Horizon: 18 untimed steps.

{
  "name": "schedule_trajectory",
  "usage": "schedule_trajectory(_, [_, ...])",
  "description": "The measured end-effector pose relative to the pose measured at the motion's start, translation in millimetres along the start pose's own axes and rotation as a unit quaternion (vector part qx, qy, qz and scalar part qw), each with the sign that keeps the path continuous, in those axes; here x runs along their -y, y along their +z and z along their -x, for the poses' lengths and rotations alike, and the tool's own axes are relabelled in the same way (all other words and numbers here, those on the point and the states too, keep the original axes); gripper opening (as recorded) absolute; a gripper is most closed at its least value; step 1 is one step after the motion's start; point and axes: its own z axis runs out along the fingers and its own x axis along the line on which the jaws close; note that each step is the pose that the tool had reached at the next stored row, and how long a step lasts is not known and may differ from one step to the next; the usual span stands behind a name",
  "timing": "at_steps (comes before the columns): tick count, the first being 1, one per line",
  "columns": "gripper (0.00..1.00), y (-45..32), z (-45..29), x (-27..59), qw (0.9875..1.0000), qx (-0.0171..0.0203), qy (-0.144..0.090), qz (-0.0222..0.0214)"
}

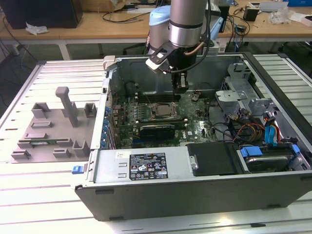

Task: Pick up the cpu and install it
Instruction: 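Close the cpu cover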

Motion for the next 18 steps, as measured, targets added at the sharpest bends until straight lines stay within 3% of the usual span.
schedule_trajectory(5, [0.11, 5.0, 0.1, 16.5, 1.0, 0.0003, 0.0, 0.0012])
schedule_trajectory(11, [0.11, 5.3, -0.6, 17.3, 1.0, 0.0, -0.002, 0.0014])
schedule_trajectory(14, [0.11, 5.1, -0.5, 17.2, 0.9997, 0.0007, -0.024, 0.0017])
schedule_trajectory(16, [0.11, 5.2, -0.5, 17.3, 0.9989, 0.0012, -0.046, 0.0022])
schedule_trajectory(18, [0.11, 5.2, -0.5, 17.3, 0.9973, 0.0019, -0.073, 0.0027])
